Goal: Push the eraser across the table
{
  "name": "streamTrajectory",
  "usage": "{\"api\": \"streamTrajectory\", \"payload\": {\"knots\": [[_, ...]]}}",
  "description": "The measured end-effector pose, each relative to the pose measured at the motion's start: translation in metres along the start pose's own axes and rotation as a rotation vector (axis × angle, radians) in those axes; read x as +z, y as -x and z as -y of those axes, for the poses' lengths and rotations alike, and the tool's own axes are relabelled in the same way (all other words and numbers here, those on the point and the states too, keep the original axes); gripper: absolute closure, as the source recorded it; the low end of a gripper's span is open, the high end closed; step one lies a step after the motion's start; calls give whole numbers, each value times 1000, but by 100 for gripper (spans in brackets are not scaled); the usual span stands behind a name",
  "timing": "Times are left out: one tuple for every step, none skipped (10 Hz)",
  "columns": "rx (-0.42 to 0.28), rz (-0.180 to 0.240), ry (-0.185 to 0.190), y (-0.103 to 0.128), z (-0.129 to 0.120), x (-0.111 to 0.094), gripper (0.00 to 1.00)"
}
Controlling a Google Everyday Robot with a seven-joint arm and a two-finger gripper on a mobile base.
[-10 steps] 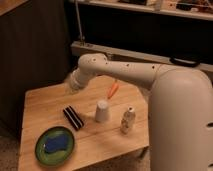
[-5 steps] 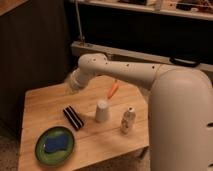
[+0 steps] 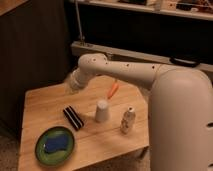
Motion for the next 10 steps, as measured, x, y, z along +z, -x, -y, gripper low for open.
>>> {"api": "streamTrajectory", "payload": {"knots": [[0,0,0,0,0,0,97],[0,0,0,0,0,0,97],[-1,-2,-5,0,-1,-1,97],[9,-5,-15,-1,-7,0,97],[18,-9,-23,-3,-19,-1,97],[25,-13,-29,-5,-32,-4,97],[43,-23,-36,-14,-63,-11,97],[58,-32,-39,-21,-82,-15,97],[81,-41,-38,-31,-105,-15,97],[103,-50,-30,-42,-128,-8,97]]}}
